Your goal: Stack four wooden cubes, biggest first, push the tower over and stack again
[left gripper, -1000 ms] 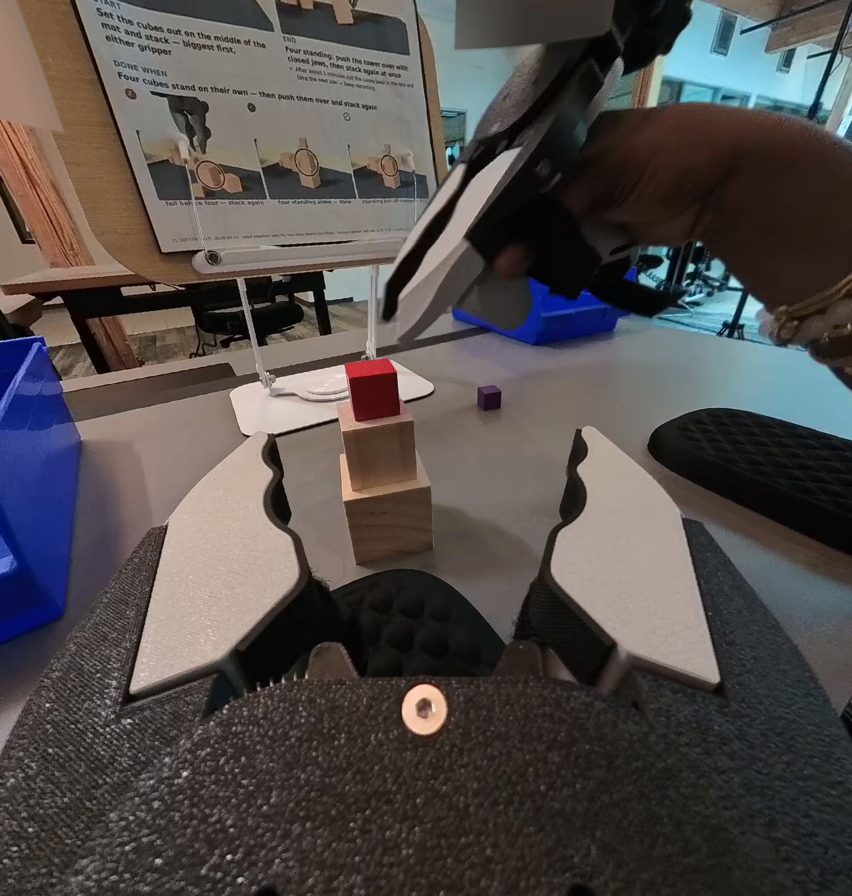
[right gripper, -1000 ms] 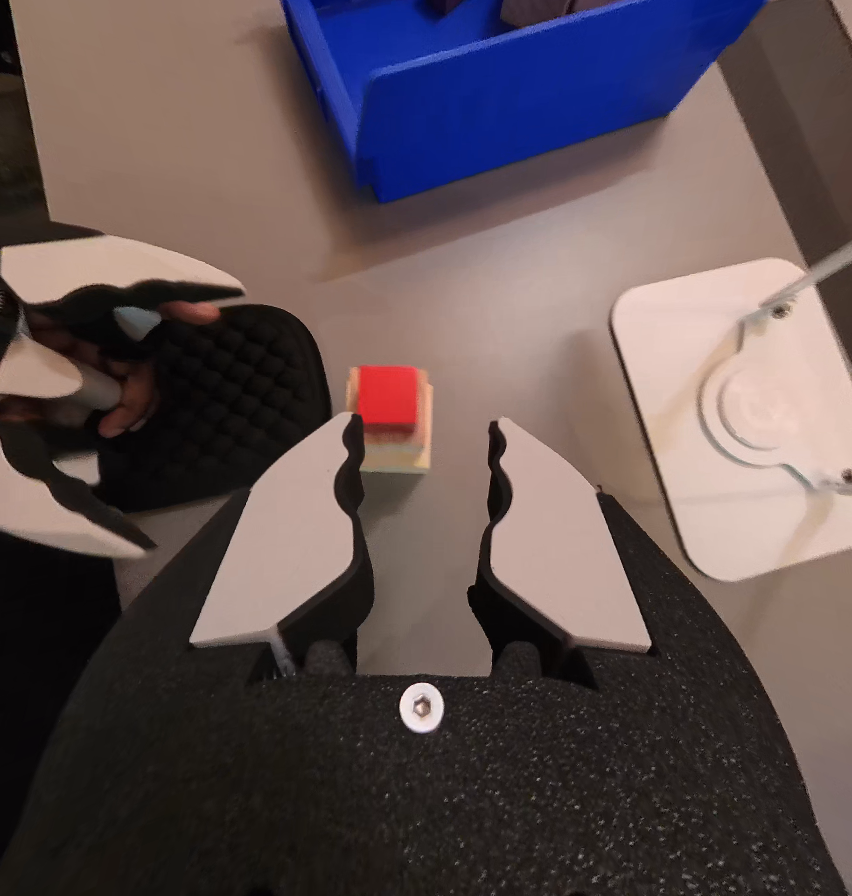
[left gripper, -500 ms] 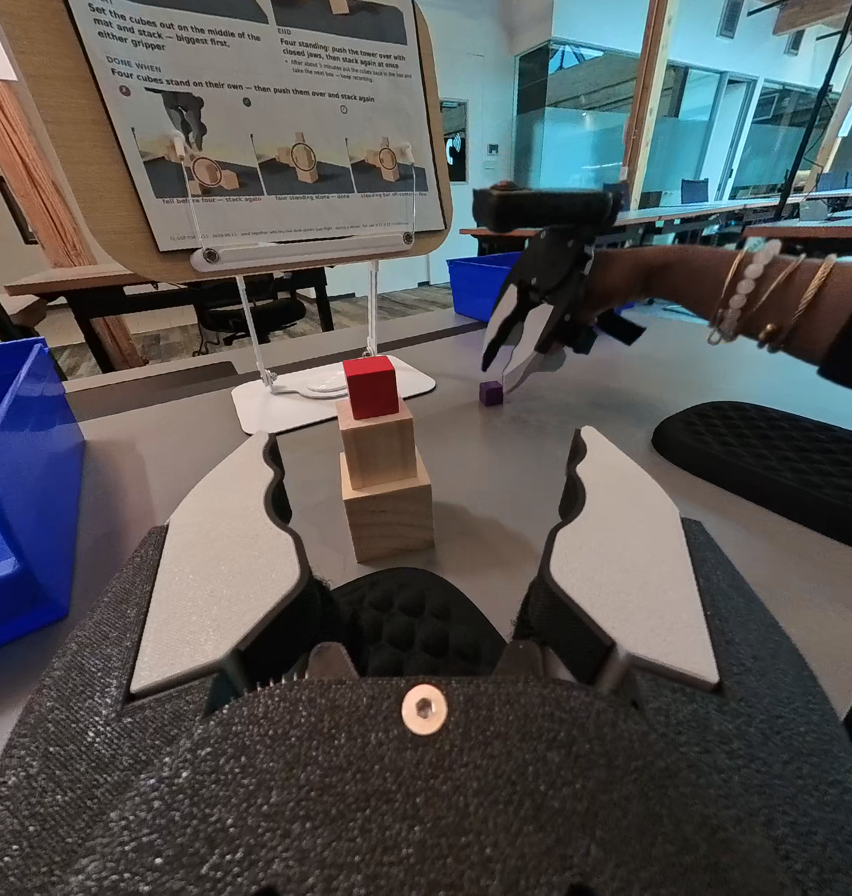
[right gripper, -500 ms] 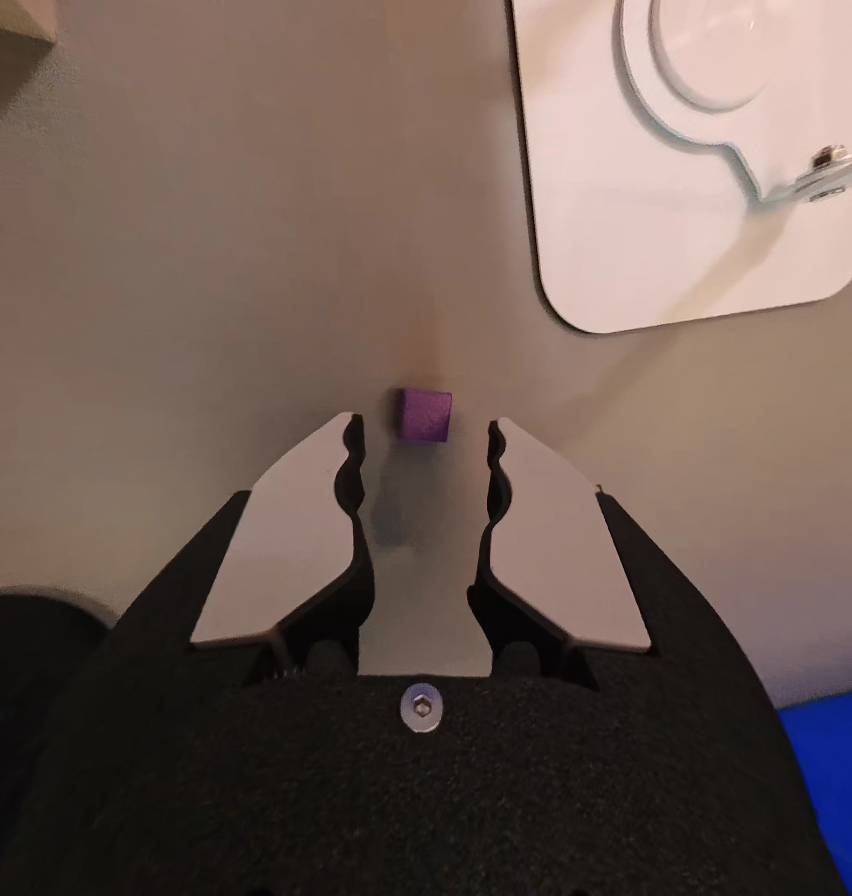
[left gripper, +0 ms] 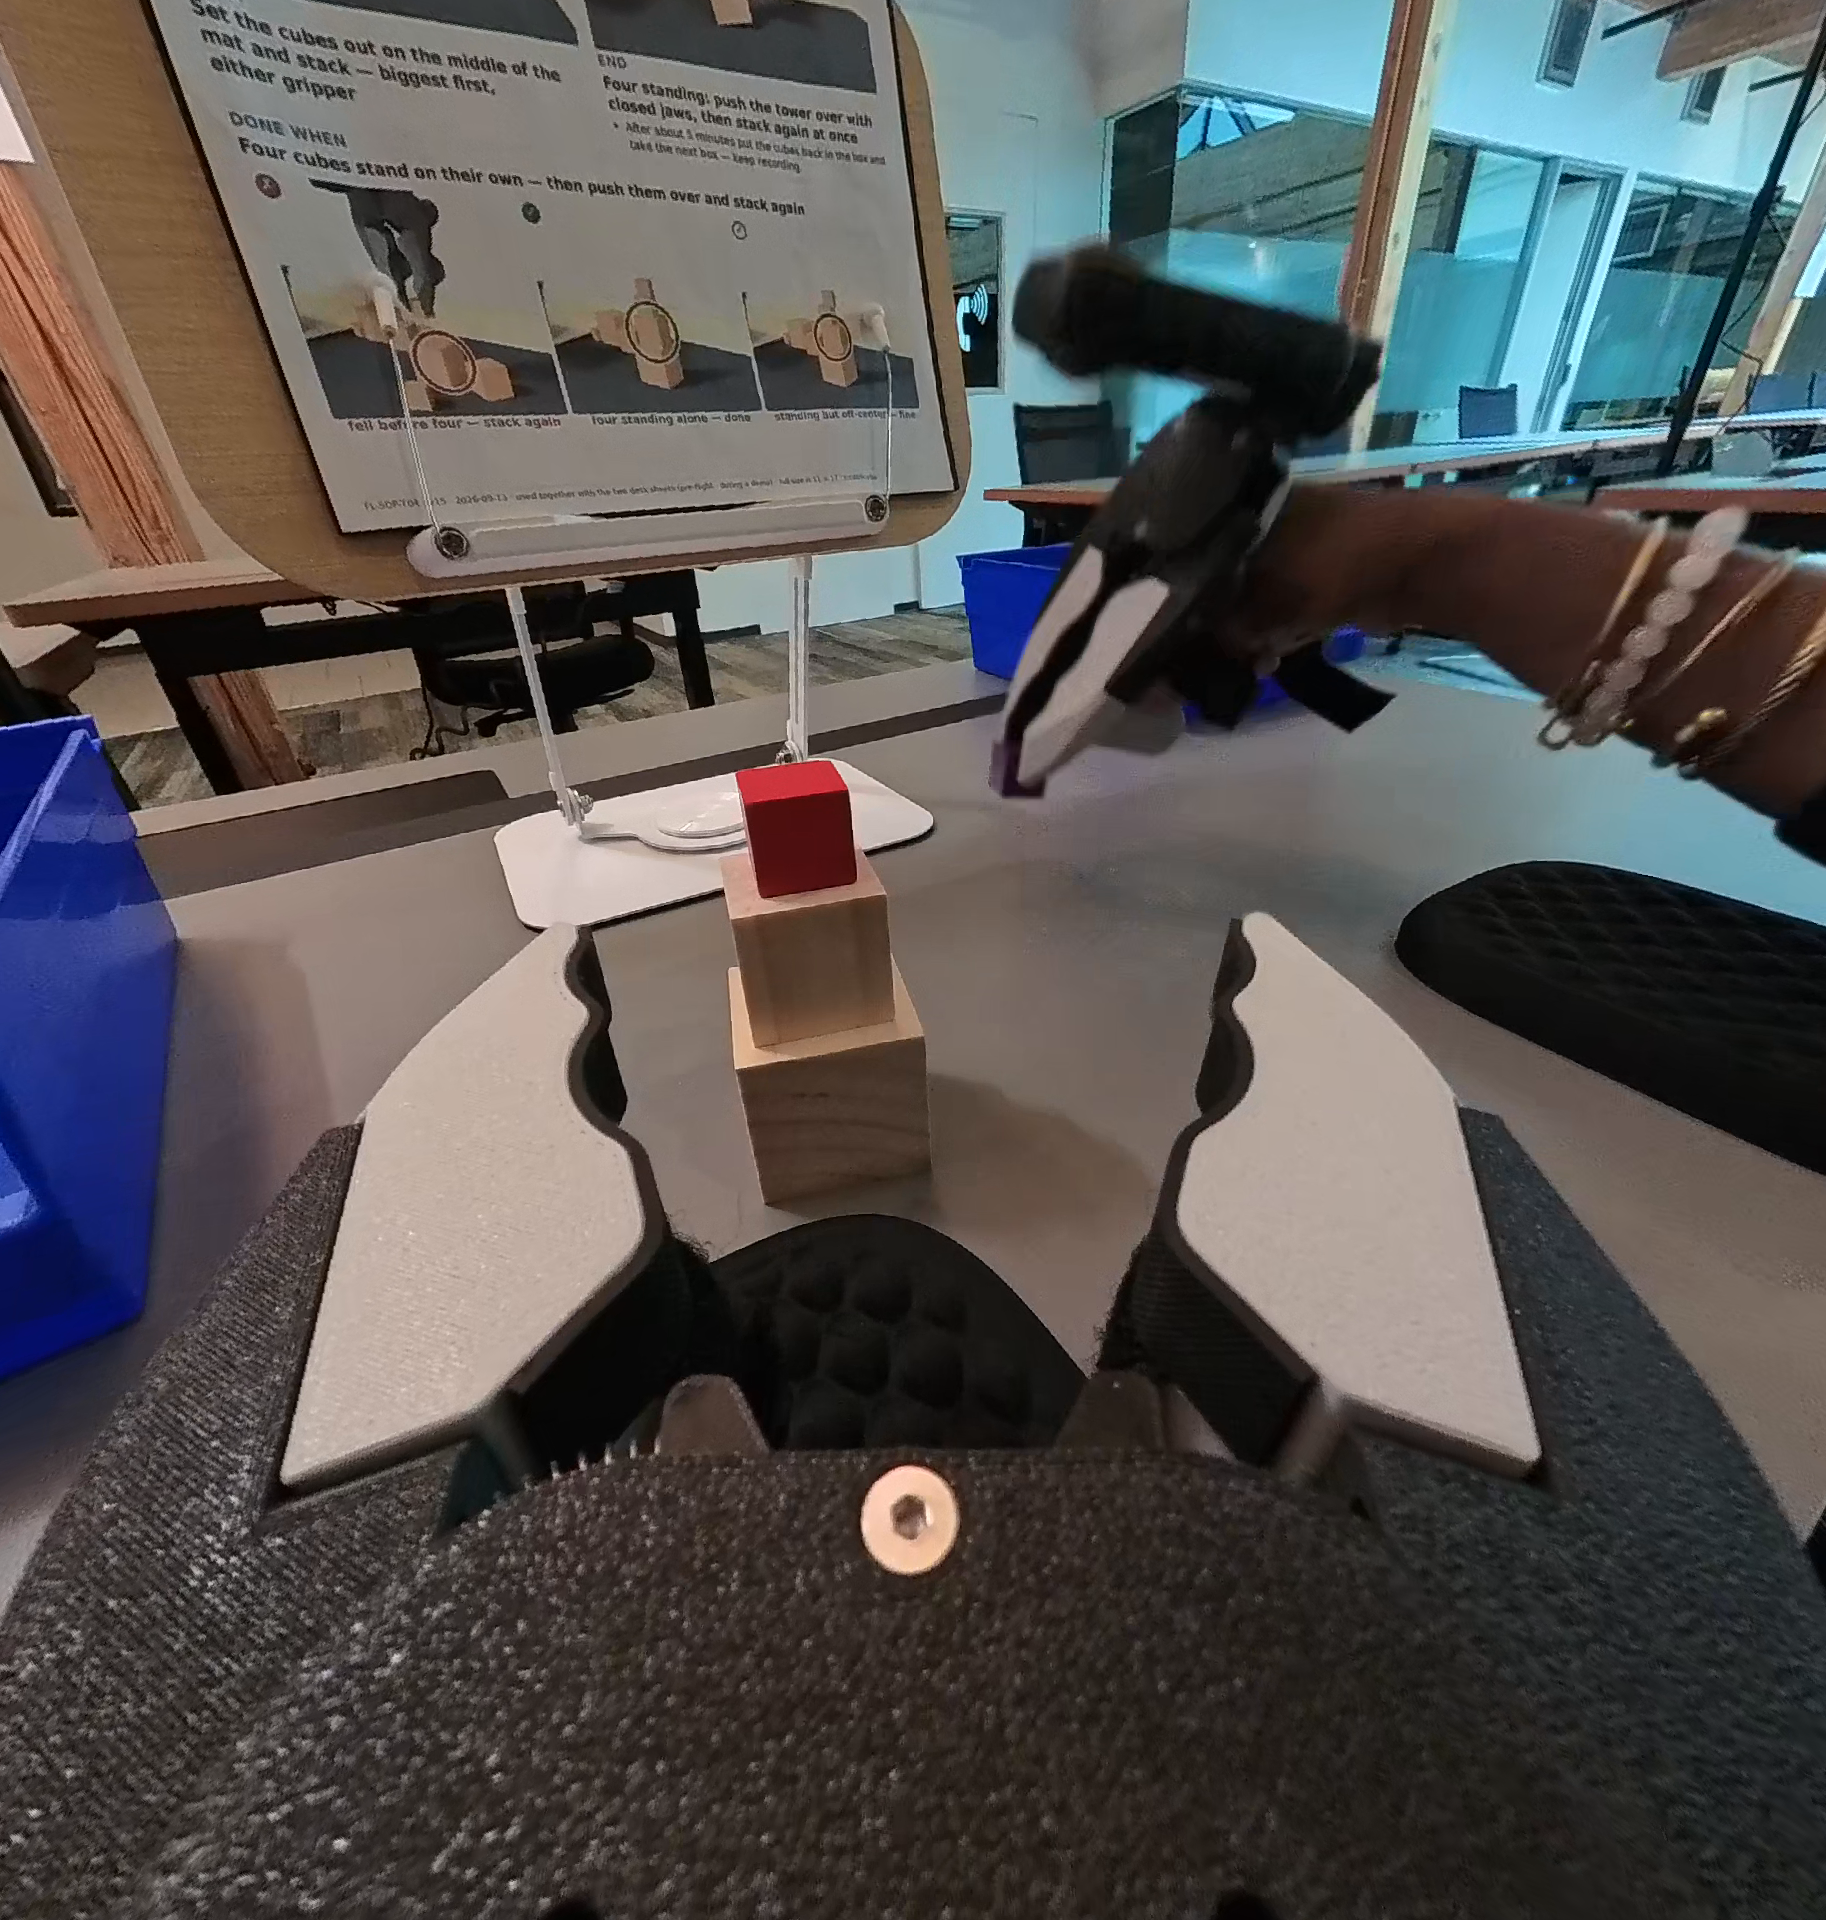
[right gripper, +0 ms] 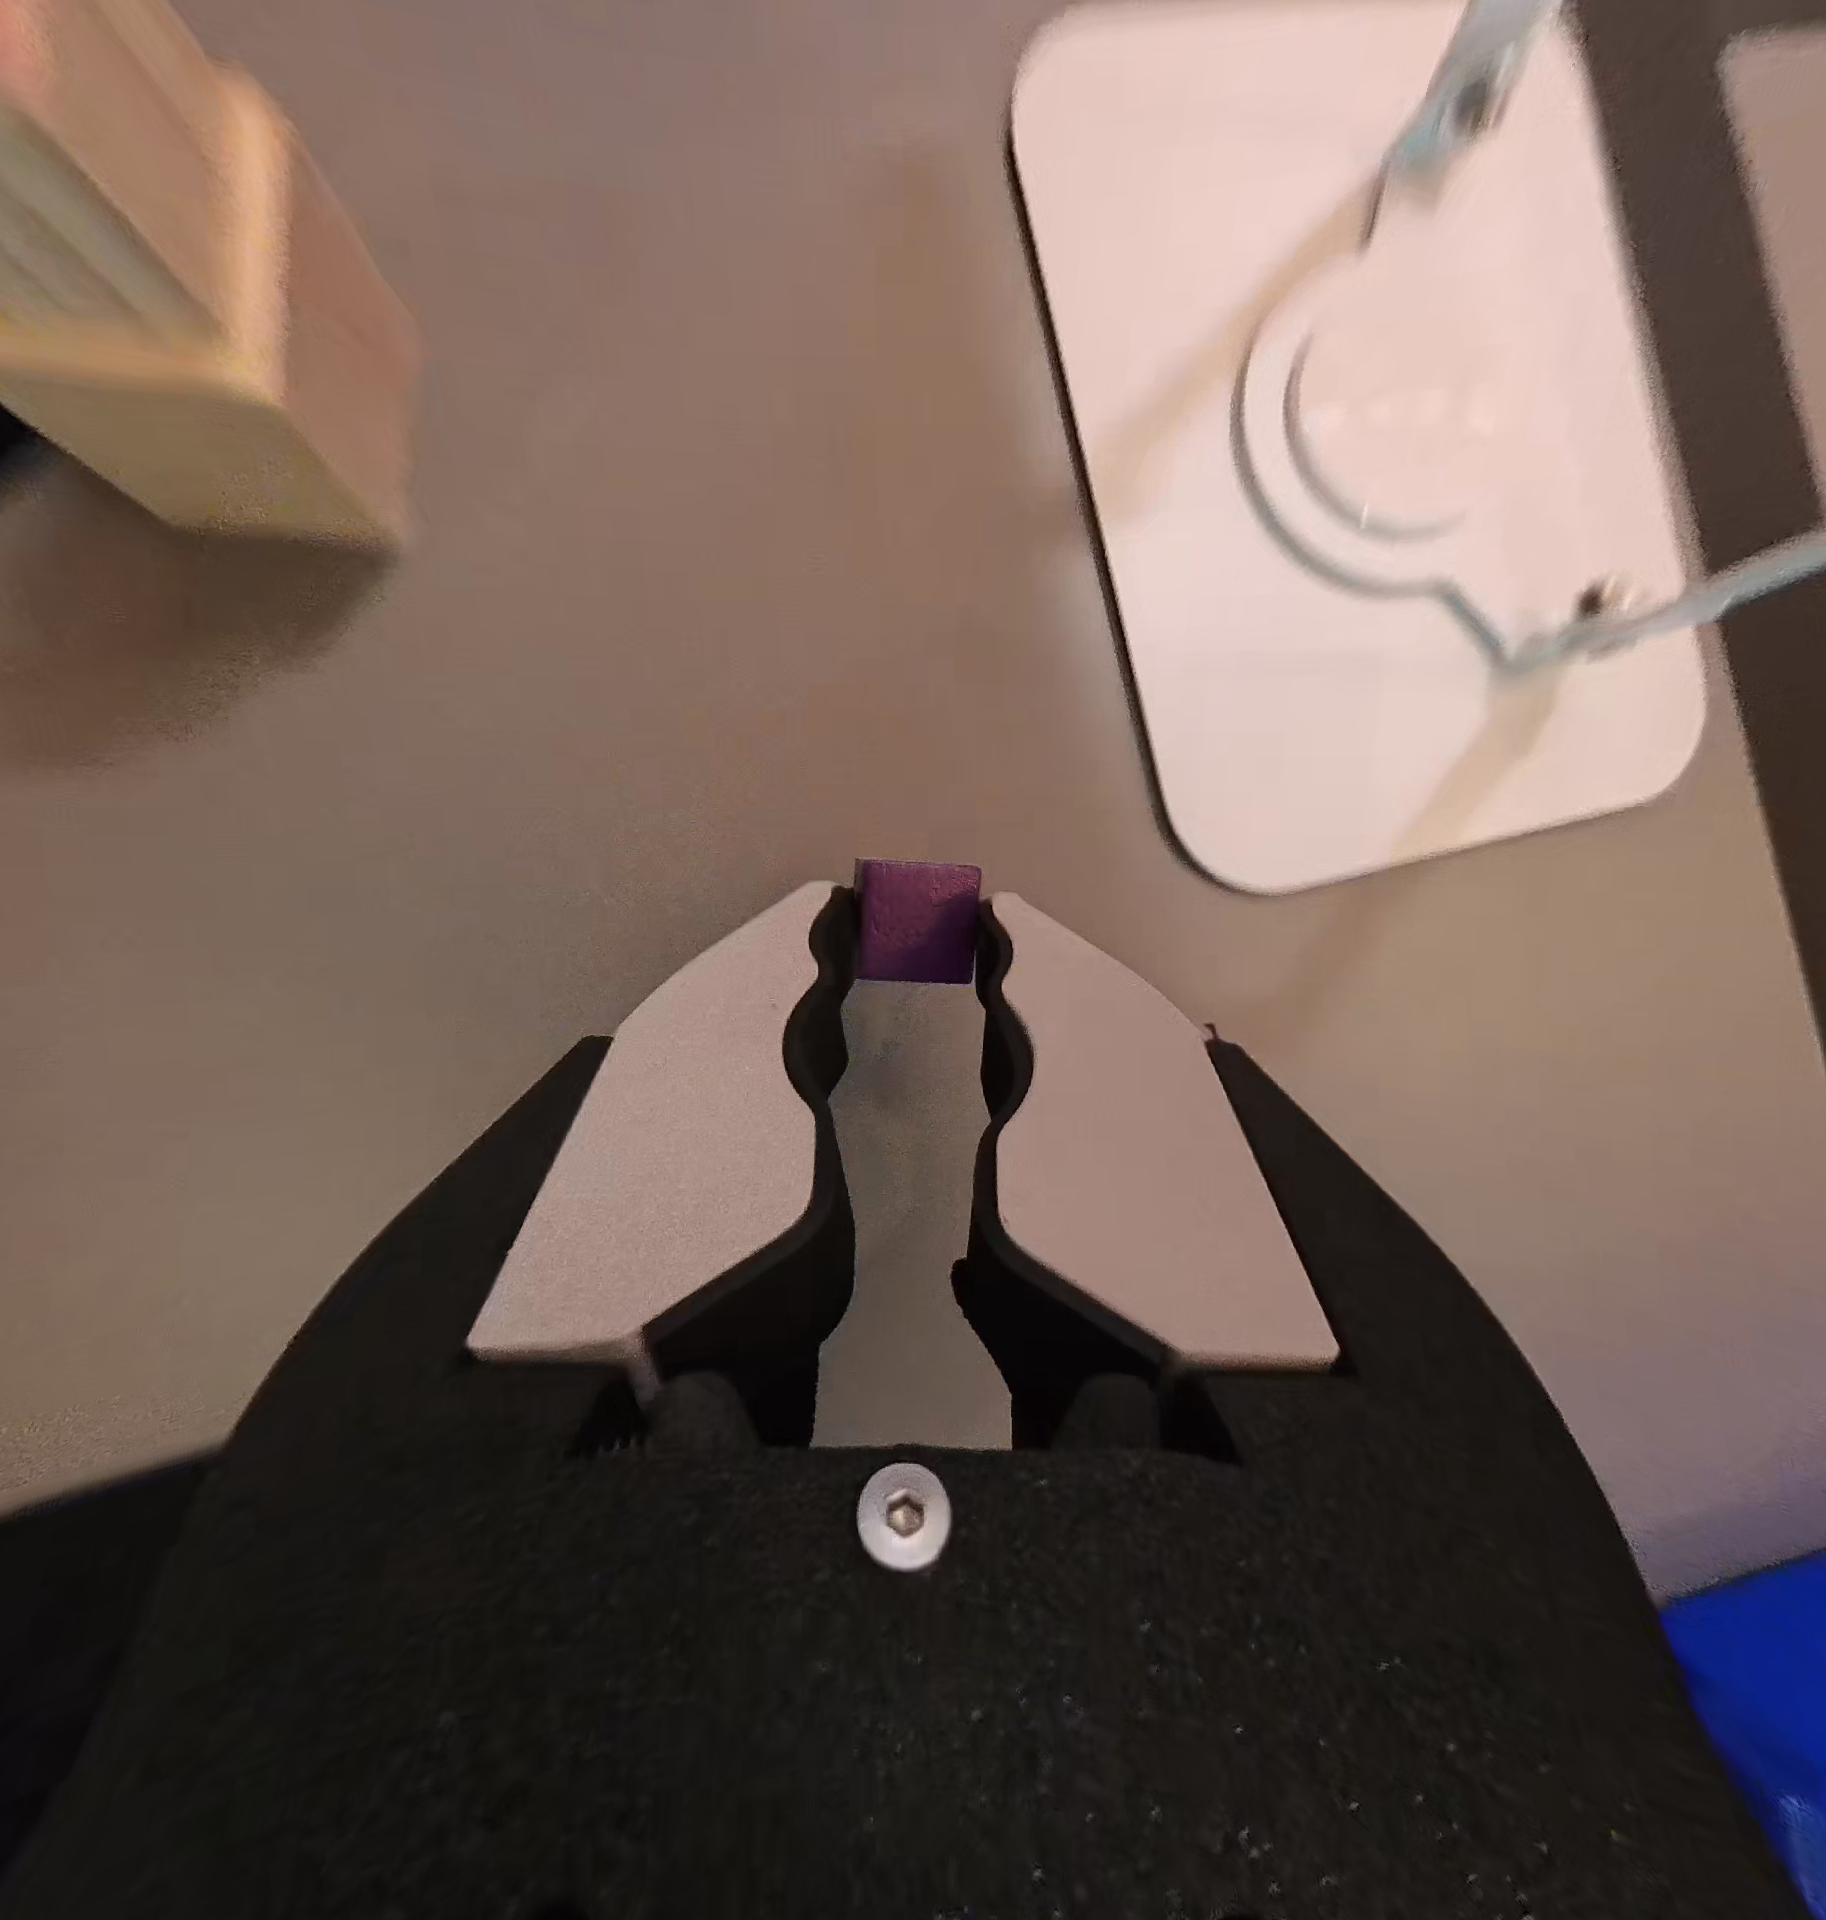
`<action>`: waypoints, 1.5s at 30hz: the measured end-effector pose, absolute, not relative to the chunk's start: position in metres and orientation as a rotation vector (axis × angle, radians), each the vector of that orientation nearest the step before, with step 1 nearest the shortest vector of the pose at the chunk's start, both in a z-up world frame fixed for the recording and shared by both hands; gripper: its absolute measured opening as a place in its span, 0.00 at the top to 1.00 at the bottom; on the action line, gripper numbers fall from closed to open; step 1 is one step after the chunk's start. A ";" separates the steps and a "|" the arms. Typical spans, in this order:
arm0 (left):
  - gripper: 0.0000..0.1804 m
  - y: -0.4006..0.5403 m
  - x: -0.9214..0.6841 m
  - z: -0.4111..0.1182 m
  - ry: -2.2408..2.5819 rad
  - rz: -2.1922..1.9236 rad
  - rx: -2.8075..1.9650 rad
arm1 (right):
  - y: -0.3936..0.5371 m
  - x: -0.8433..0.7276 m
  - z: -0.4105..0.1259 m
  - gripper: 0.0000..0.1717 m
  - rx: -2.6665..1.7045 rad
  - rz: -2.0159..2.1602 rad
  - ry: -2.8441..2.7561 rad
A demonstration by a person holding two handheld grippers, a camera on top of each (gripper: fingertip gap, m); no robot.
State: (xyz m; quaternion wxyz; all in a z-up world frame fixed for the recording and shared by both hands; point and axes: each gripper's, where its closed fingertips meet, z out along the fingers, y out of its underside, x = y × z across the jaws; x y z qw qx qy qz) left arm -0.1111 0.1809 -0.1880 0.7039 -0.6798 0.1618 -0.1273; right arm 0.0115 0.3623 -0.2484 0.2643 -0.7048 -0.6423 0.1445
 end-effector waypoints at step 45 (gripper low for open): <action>0.41 0.181 -0.112 -0.187 0.352 -0.290 -1.505 | 0.246 -0.120 -0.179 0.80 -1.884 0.396 -1.852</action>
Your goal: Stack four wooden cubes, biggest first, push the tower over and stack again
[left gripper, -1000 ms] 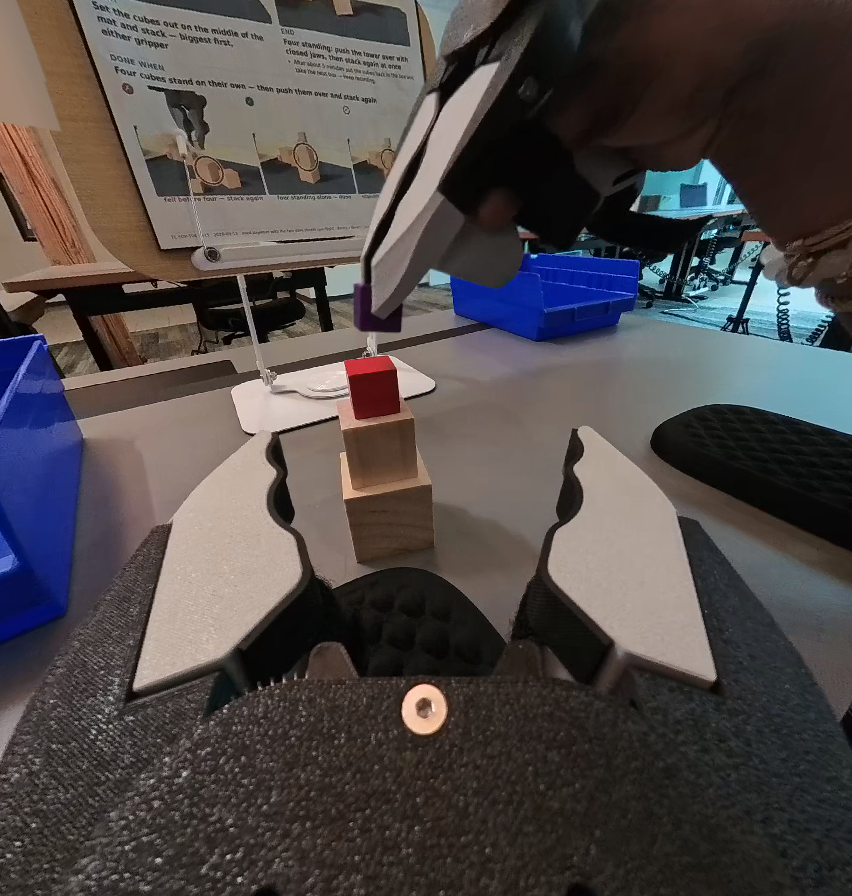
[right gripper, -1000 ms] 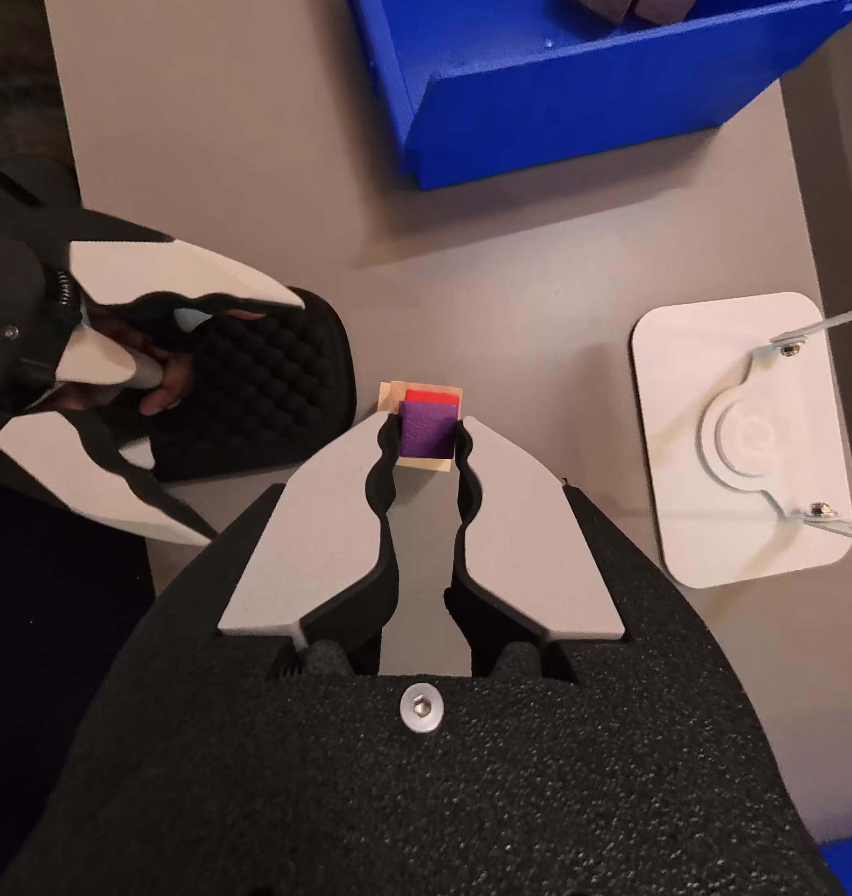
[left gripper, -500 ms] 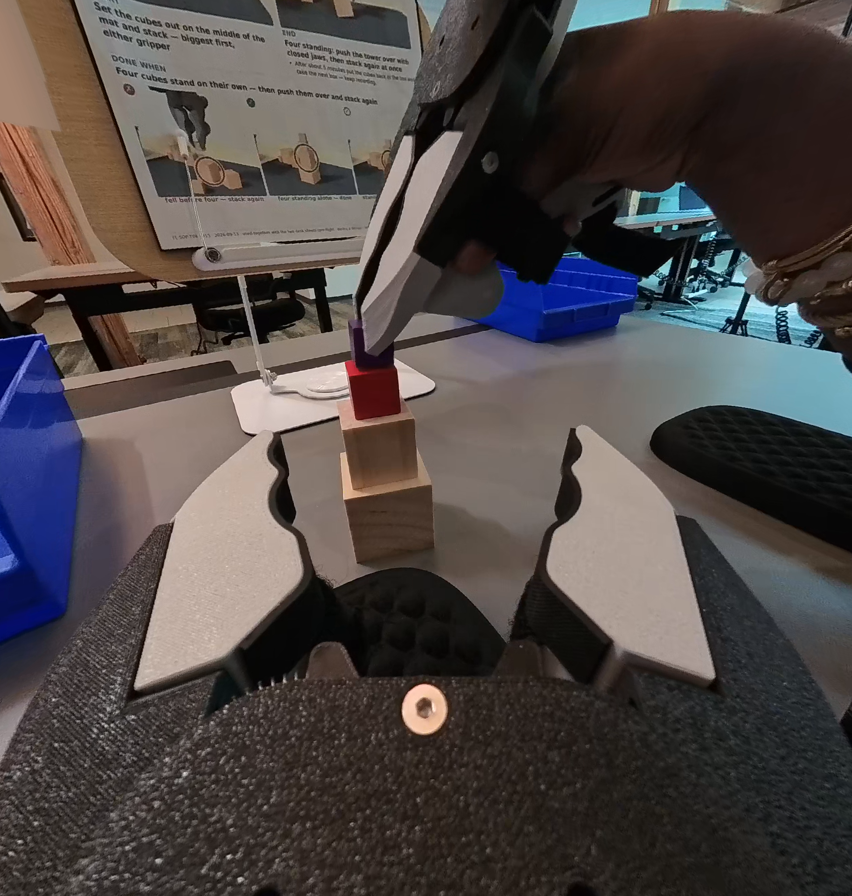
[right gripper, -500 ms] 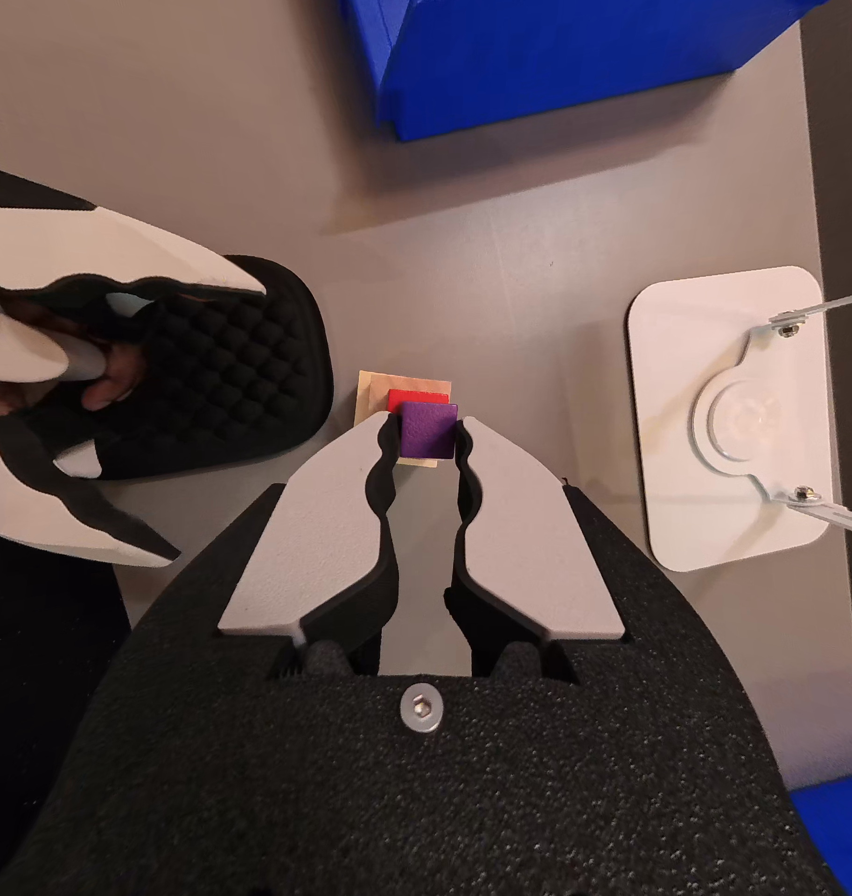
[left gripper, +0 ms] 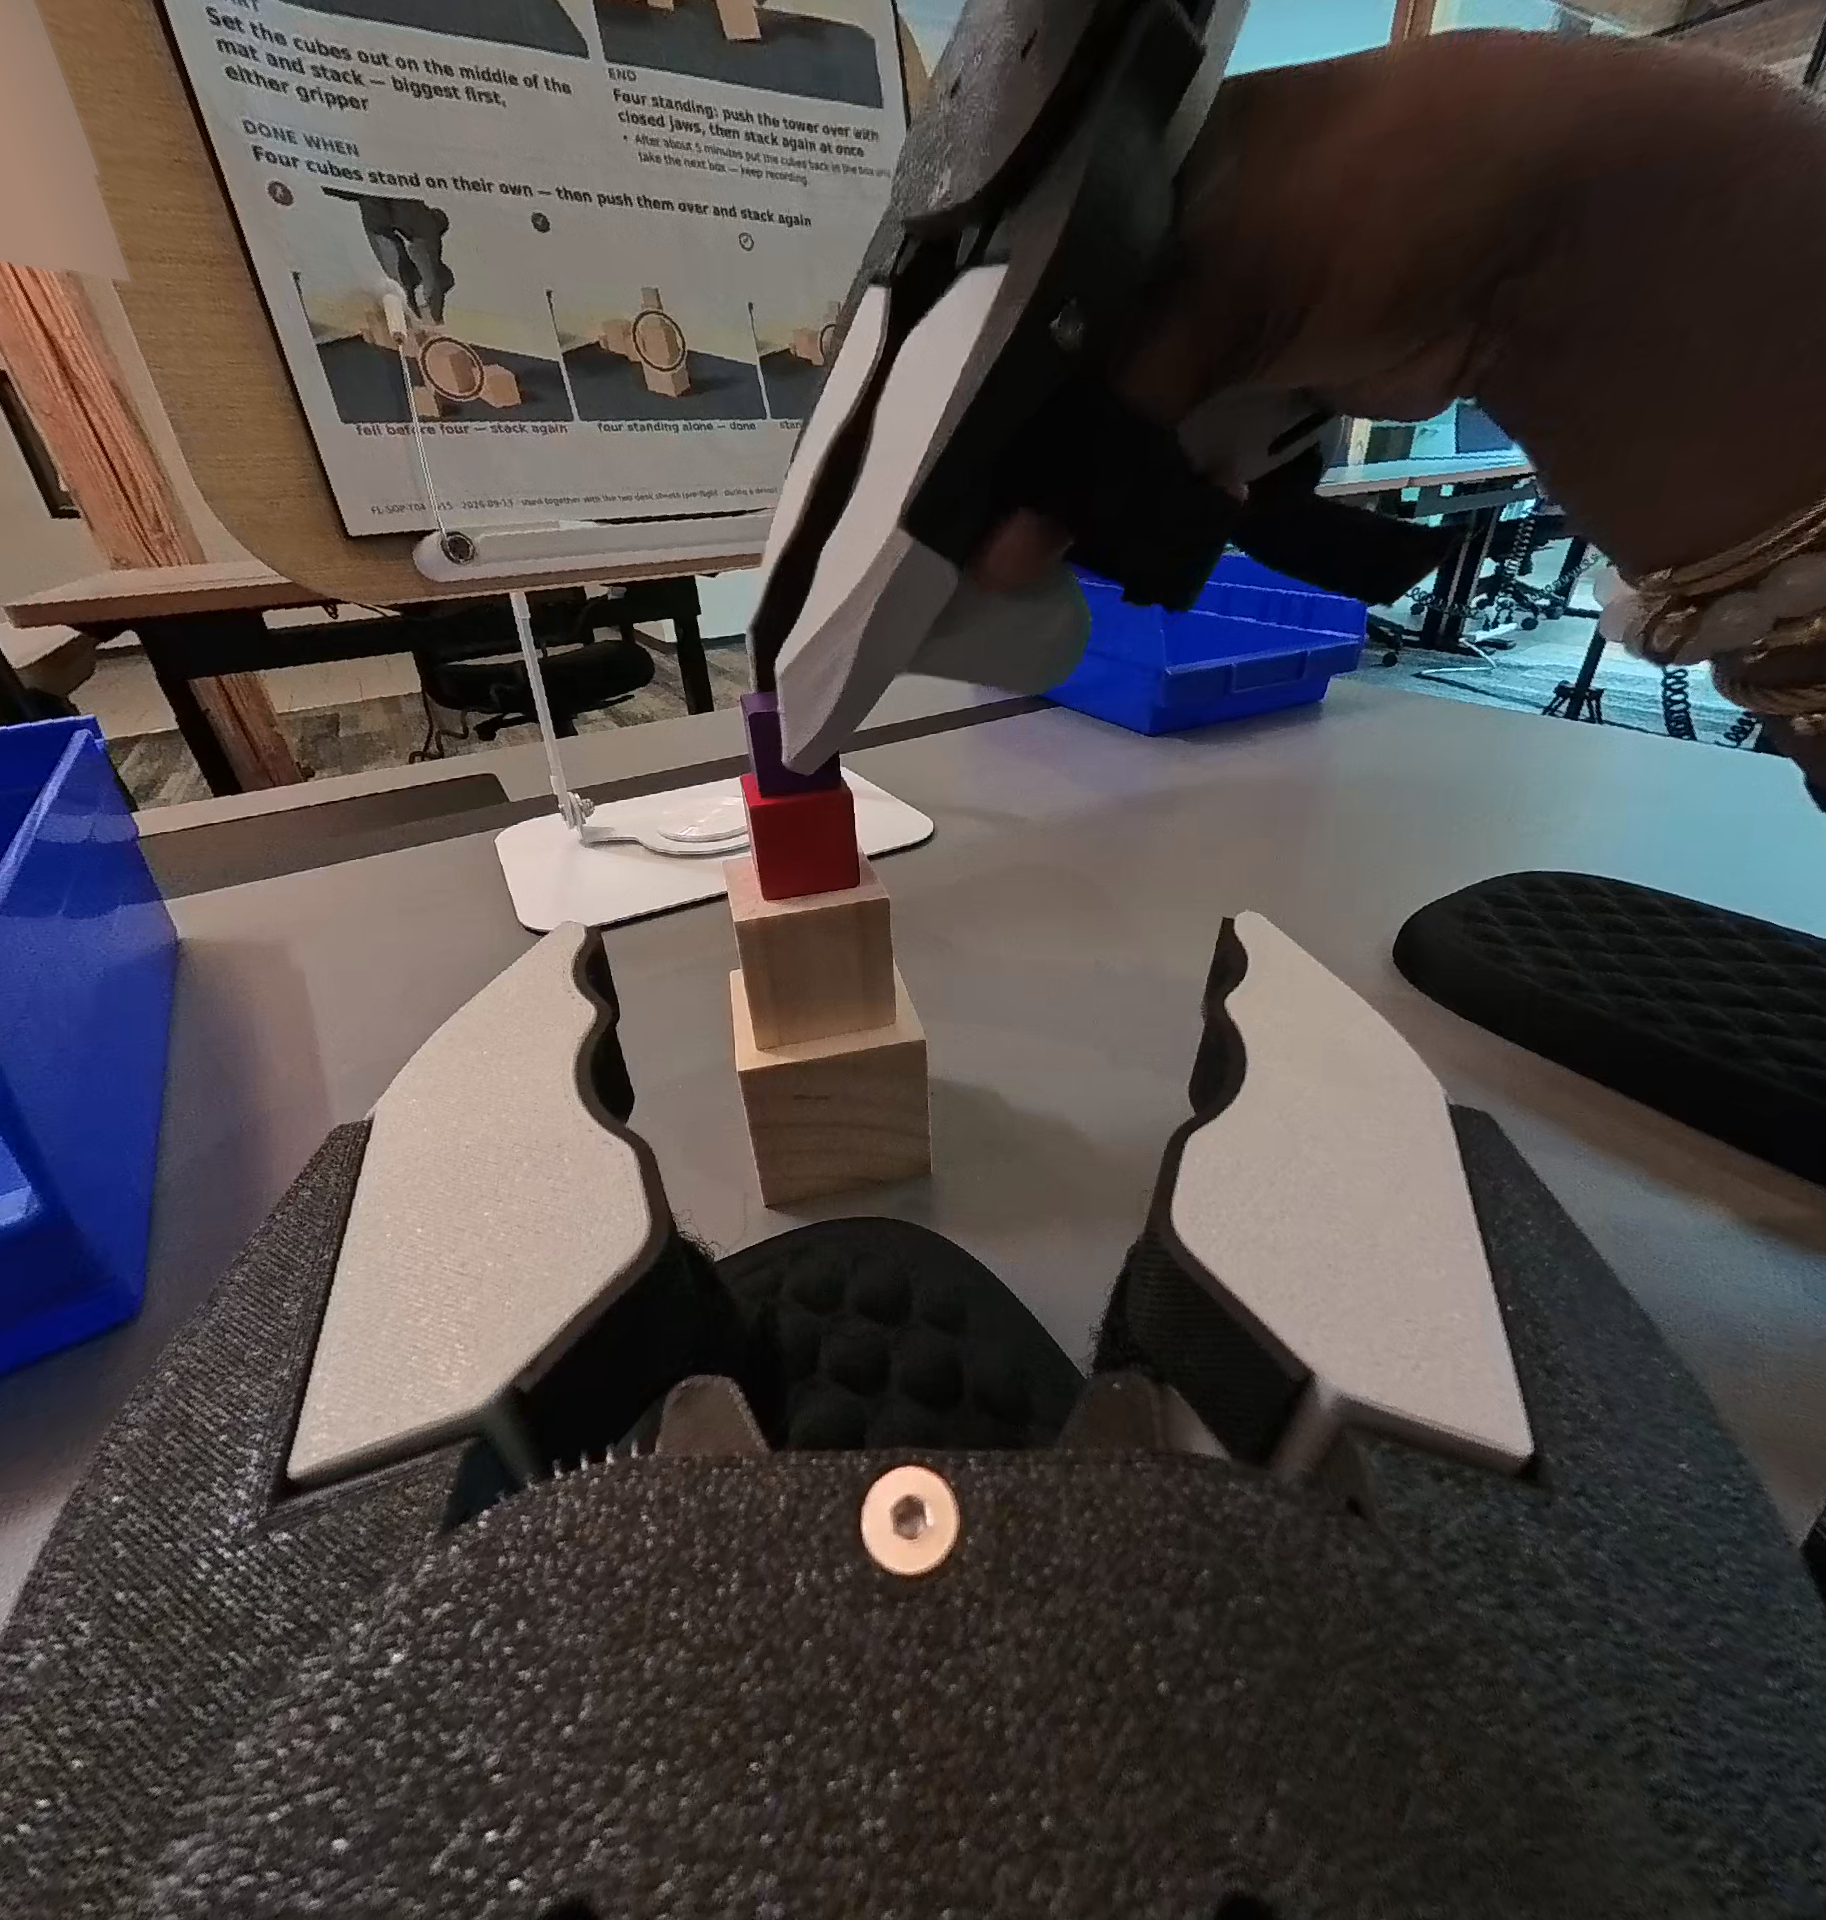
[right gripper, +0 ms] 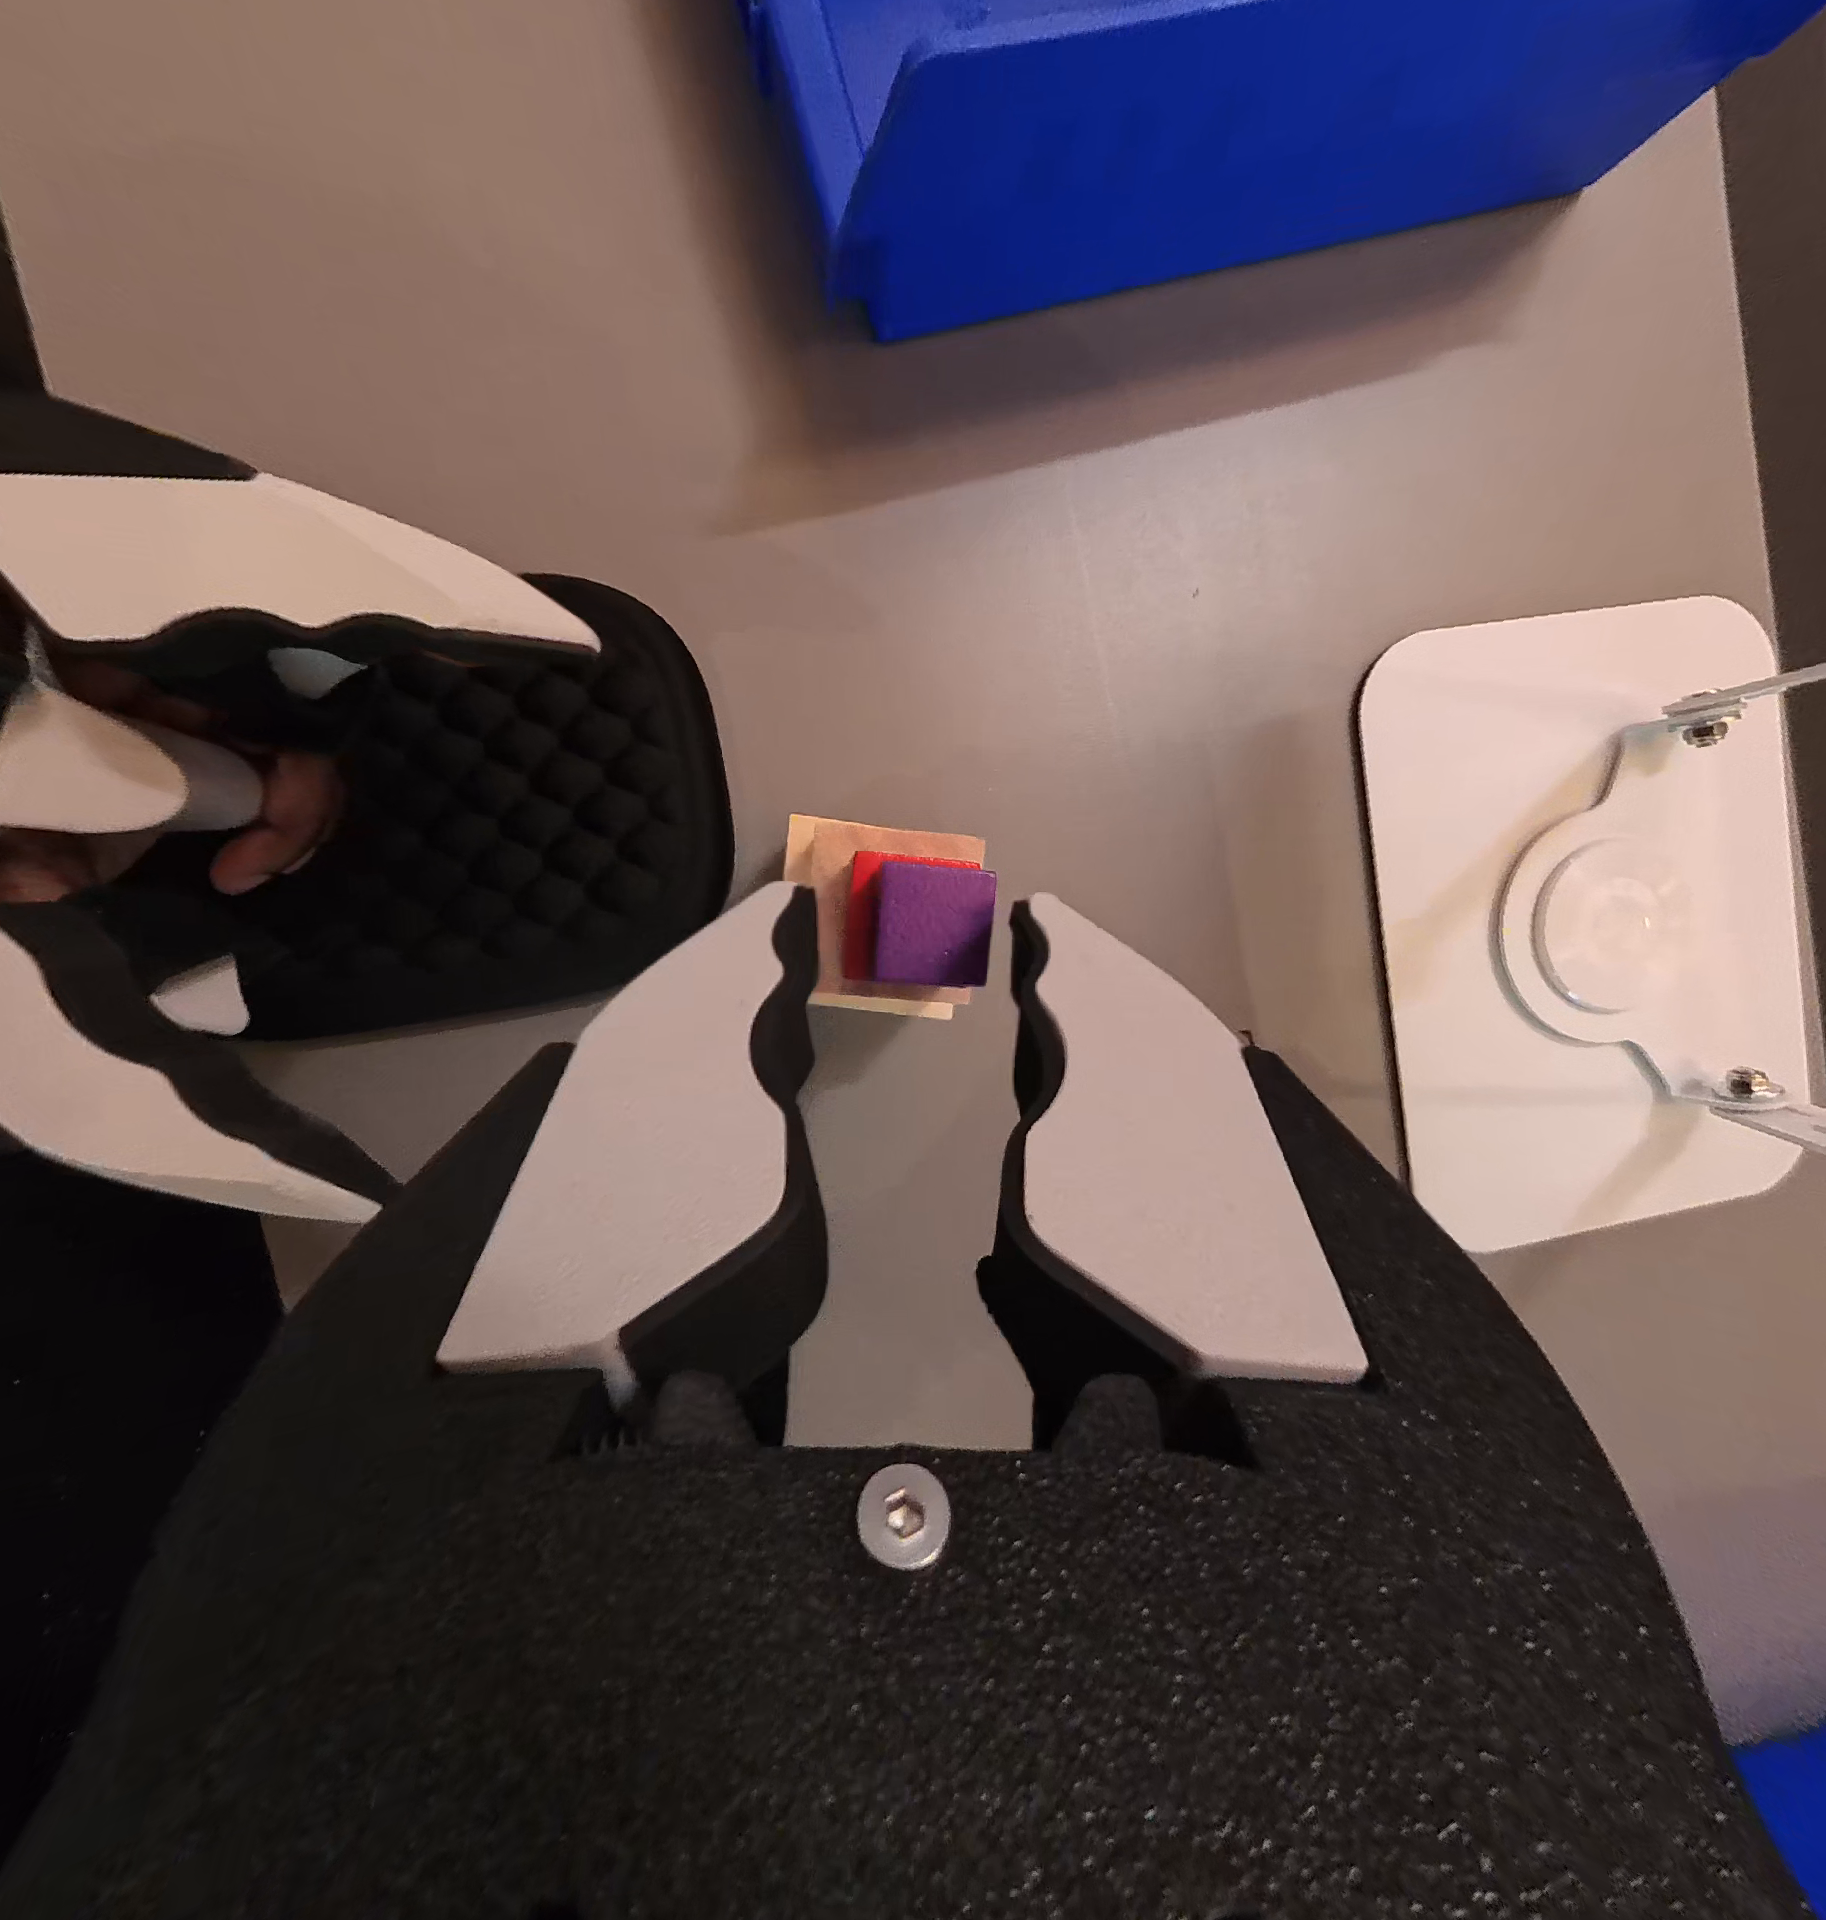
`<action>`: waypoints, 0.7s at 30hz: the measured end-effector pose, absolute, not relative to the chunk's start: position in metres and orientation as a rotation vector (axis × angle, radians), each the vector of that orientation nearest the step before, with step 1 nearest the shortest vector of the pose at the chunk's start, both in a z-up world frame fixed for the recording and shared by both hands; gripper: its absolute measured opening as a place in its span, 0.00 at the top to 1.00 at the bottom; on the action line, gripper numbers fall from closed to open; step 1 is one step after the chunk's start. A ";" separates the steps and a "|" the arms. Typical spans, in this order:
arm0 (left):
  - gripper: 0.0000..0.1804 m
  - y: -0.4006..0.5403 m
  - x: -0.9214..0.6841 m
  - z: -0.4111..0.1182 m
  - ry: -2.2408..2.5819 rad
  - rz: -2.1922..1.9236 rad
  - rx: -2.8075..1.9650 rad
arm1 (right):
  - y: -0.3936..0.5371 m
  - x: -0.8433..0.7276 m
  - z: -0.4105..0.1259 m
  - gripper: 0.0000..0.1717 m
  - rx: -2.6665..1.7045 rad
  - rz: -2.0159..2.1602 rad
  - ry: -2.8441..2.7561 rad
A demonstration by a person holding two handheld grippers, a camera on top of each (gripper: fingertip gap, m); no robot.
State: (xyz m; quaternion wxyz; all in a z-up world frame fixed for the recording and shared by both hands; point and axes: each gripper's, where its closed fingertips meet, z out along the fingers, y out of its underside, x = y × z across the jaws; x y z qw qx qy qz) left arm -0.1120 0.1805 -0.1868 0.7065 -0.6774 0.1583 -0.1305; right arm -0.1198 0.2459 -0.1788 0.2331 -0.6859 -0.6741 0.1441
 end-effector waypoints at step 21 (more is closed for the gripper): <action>0.37 0.182 -0.115 -0.187 0.328 -0.265 -1.509 | 0.244 -0.067 -0.239 1.00 -1.601 0.698 -2.208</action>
